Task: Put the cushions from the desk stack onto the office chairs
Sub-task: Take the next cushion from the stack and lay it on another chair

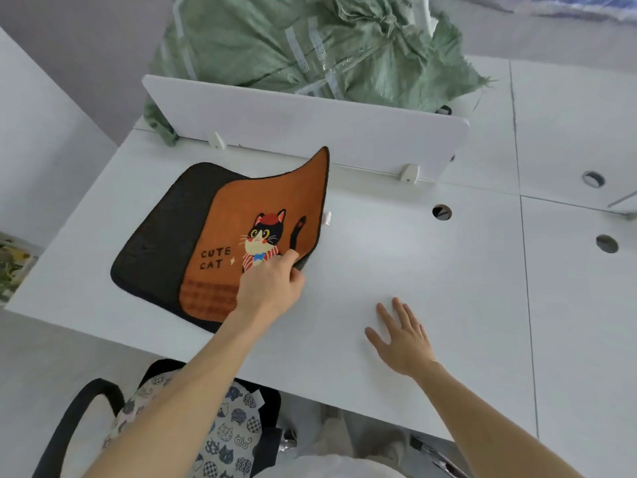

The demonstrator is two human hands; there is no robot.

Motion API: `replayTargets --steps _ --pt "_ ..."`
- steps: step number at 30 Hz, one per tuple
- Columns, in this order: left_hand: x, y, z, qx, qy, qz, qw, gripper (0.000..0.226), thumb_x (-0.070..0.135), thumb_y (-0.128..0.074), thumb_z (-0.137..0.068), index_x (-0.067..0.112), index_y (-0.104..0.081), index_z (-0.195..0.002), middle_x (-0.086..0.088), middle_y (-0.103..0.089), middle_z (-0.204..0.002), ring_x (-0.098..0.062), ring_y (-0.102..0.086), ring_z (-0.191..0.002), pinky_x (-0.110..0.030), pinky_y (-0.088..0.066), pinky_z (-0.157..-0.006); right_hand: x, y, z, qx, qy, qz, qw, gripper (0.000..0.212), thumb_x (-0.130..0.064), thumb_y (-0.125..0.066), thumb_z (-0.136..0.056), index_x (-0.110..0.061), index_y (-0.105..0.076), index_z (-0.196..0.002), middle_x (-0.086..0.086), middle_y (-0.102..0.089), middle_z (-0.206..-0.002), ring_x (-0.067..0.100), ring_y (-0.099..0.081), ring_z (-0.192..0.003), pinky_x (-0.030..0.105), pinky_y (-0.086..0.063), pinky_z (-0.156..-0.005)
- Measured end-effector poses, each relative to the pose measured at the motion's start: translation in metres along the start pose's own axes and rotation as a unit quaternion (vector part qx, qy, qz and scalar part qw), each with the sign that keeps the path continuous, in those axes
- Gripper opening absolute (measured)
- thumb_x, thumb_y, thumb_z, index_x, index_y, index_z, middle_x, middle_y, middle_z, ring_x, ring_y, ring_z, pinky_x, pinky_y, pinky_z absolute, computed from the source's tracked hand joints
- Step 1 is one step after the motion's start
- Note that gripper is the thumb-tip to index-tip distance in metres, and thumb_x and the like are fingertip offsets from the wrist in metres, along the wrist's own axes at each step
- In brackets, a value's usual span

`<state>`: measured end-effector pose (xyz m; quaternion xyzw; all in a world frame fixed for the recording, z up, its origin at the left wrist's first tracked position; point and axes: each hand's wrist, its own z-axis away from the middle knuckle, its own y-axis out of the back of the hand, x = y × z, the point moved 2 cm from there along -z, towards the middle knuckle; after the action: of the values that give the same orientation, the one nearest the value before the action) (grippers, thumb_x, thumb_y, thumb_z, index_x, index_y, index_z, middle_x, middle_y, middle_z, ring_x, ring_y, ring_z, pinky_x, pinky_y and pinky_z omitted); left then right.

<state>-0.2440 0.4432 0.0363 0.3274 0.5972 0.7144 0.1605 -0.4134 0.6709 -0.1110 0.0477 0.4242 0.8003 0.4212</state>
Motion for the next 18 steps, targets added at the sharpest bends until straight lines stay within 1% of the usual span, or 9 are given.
replayTargets --steps 3,4,6,8,9,11,13,15,18 --pt "0.045 -0.031 0.030 -0.115 -0.014 0.134 0.984 0.019 0.028 -0.048 -0.095 0.021 -0.060 -0.108 0.000 -0.066 -0.081 -0.024 -0.063 -0.074 -0.038 -0.054 -0.066 -0.011 0.032 0.012 -0.010 -0.033 -0.206 0.978 0.077 -0.081 -0.026 -0.091 -0.038 -0.038 -0.155 -0.005 -0.020 -0.168 0.019 -0.015 -0.155 0.039 -0.015 -0.123" --pt "0.058 -0.043 0.042 -0.147 -0.025 0.161 0.976 0.025 0.029 -0.047 -0.096 0.022 -0.061 -0.116 0.000 -0.069 -0.088 -0.021 -0.064 -0.079 -0.036 -0.054 -0.070 -0.011 0.041 0.017 -0.012 -0.049 -0.289 0.956 0.078 -0.081 -0.027 -0.092 -0.035 -0.044 -0.152 -0.002 -0.035 -0.163 0.023 -0.029 -0.151 0.039 -0.021 -0.121" --pt "0.075 -0.065 0.062 -0.197 -0.034 0.196 0.960 0.035 0.032 -0.046 -0.097 0.025 -0.059 -0.129 0.003 -0.071 -0.105 -0.018 -0.065 -0.092 -0.033 -0.053 -0.078 -0.010 0.049 0.023 -0.025 -0.083 -0.448 0.890 0.085 -0.088 -0.027 -0.085 -0.034 -0.051 -0.146 0.000 -0.056 -0.146 0.027 -0.052 -0.135 0.045 -0.035 -0.115" --pt "0.093 -0.086 0.079 -0.253 -0.057 0.221 0.940 0.034 0.034 -0.045 -0.096 0.030 -0.060 -0.127 0.006 -0.072 -0.101 -0.015 -0.066 -0.087 -0.035 -0.055 -0.074 0.002 0.055 0.031 -0.022 -0.111 -0.538 0.835 0.081 -0.091 -0.035 -0.081 -0.034 -0.056 -0.134 0.001 -0.067 -0.127 0.026 -0.067 -0.113 0.046 -0.050 -0.103" --pt "0.099 -0.093 0.085 -0.283 -0.068 0.227 0.929 0.031 0.033 -0.045 -0.097 0.030 -0.061 -0.124 0.007 -0.071 -0.096 -0.015 -0.066 -0.082 -0.034 -0.054 -0.069 0.009 0.053 0.032 -0.014 -0.123 -0.556 0.822 0.072 -0.084 -0.046 -0.084 -0.029 -0.058 -0.129 0.002 -0.071 -0.120 0.026 -0.071 -0.105 0.046 -0.056 -0.097" --pt "0.106 -0.103 0.089 -0.324 -0.083 0.229 0.914 0.030 0.036 -0.046 -0.099 0.031 -0.060 -0.125 0.008 -0.070 -0.100 -0.014 -0.066 -0.086 -0.032 -0.052 -0.069 0.023 0.051 0.034 0.026 -0.150 -0.567 0.810 0.043 -0.047 -0.066 -0.095 -0.014 -0.061 -0.123 0.009 -0.073 -0.113 0.028 -0.075 -0.095 0.044 -0.062 -0.087" --pt "0.101 -0.108 0.088 -0.348 -0.074 0.227 0.907 0.034 0.042 -0.049 -0.099 0.031 -0.060 -0.130 0.009 -0.068 -0.116 -0.012 -0.064 -0.102 -0.031 -0.053 -0.082 0.036 0.045 0.035 0.058 -0.173 -0.553 0.813 0.025 -0.018 -0.063 -0.096 -0.006 -0.063 -0.119 0.013 -0.074 -0.108 0.029 -0.075 -0.093 0.042 -0.063 -0.082" --pt "0.086 -0.113 0.081 -0.360 -0.035 0.238 0.901 0.034 0.045 -0.053 -0.098 0.032 -0.063 -0.128 0.011 -0.065 -0.123 -0.011 -0.060 -0.109 -0.032 -0.051 -0.092 0.043 0.040 0.037 0.059 -0.186 -0.545 0.816 0.017 -0.012 -0.059 -0.097 -0.009 -0.064 -0.113 0.014 -0.073 -0.106 0.032 -0.073 -0.097 0.043 -0.063 -0.080" --pt "0.049 -0.121 0.066 -0.340 0.032 0.219 0.914 0.034 0.044 -0.056 -0.096 0.033 -0.061 -0.128 0.007 -0.059 -0.131 -0.016 -0.062 -0.109 -0.036 -0.054 -0.092 0.051 0.028 0.040 0.055 -0.197 -0.524 0.827 0.020 -0.017 -0.056 -0.100 -0.013 -0.063 -0.119 0.008 -0.072 -0.107 0.028 -0.071 -0.097 0.044 -0.063 -0.079"
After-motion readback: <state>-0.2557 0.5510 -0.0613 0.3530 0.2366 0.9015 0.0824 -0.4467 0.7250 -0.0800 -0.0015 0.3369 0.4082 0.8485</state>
